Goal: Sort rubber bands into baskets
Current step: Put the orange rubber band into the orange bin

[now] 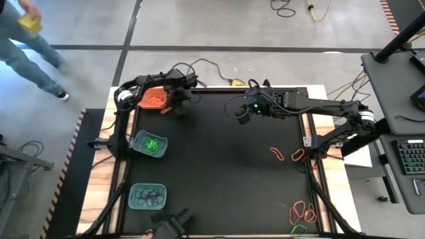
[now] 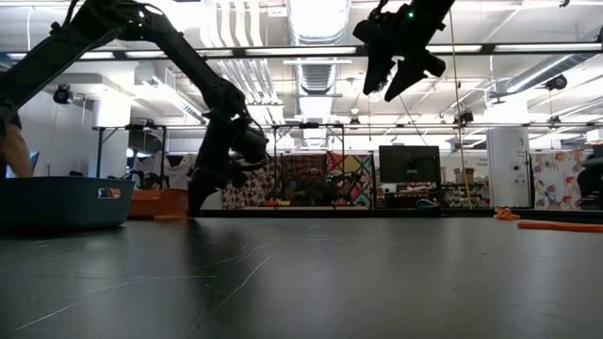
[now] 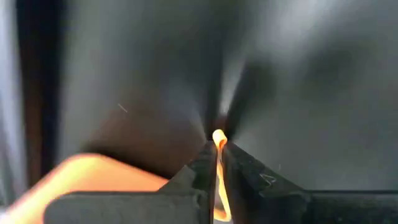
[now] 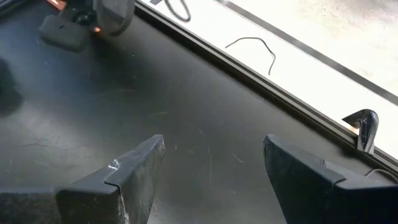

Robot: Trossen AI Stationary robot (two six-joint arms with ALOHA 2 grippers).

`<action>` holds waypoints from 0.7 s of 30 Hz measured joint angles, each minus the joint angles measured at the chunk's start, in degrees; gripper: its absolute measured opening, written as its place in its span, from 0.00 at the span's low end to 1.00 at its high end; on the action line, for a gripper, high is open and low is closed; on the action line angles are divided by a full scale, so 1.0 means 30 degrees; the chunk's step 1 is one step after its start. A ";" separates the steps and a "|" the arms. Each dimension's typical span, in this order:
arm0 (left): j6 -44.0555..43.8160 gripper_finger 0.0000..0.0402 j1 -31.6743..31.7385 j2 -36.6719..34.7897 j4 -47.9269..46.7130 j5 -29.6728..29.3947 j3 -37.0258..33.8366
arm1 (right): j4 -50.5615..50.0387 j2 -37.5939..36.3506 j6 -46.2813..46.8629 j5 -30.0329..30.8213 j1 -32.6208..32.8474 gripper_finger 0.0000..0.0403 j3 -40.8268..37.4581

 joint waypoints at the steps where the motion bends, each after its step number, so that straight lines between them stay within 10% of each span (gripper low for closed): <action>1: -0.0066 0.02 -0.0087 -0.0168 0.0079 0.0196 0.0283 | 0.0000 0.0000 0.0000 0.0003 0.0000 0.66 0.0000; 12: -0.1806 0.00 -0.0648 -0.3473 -0.1559 0.1995 0.3102 | -0.0044 0.0000 -0.0007 0.0006 -0.0007 0.66 0.0000; 21: -0.2762 0.00 0.0819 -0.8159 -0.2311 0.0770 0.0527 | -0.0019 0.0000 -0.0007 0.0021 -0.0010 0.66 0.0000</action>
